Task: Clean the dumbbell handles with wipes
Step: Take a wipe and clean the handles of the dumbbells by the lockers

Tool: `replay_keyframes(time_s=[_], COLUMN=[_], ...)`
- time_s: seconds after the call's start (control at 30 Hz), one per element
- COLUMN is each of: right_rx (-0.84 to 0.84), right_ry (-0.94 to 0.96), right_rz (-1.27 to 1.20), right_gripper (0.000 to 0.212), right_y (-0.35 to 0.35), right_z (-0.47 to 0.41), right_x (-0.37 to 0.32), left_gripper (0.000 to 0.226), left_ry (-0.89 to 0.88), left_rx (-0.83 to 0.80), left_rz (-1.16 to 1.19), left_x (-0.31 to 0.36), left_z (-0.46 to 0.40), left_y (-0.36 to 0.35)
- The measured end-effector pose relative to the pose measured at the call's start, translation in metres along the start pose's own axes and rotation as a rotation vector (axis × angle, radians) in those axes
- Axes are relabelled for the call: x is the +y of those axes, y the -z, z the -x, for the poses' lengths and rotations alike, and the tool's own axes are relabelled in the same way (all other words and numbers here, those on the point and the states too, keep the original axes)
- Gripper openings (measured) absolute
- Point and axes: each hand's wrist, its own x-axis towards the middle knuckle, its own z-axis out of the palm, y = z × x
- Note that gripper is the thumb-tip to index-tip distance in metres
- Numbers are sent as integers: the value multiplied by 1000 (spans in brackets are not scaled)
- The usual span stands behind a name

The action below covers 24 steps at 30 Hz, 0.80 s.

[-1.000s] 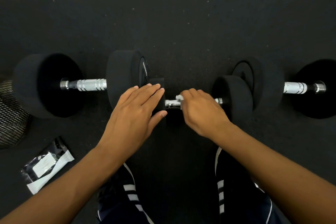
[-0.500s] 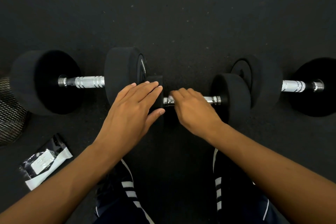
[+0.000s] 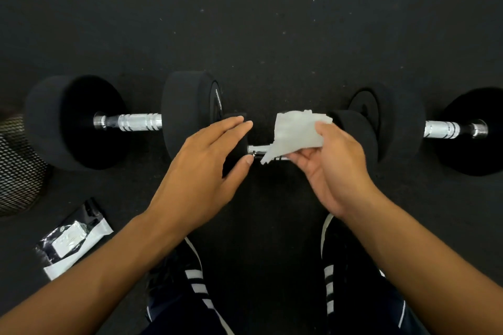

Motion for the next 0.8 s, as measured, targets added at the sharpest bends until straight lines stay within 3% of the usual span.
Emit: replay_keyframes(time_s=[0.1,0.23,0.33,0.7,0.8], right_rx=[-56,-123,-151,-158,-187], right_ry=[-179,-255,-229,-272,-278], right_rz=[-219,-232,-185,6,20], right_gripper=[29,29,27,25,26], right_y=[5,5,5,10,13], right_z=[15,26,30,31,32], right_x=[1,4,6,20,22], left_gripper=[54,59,56,82,59], left_ry=[24,345,498,336,366], left_rx=[61,-79,-129,-165,-133], left_rz=[180,689,898,812,805], left_x=[15,29,32,31,33], left_z=[2,1,3,11,11], left_y=[6,6,5,-3,-4])
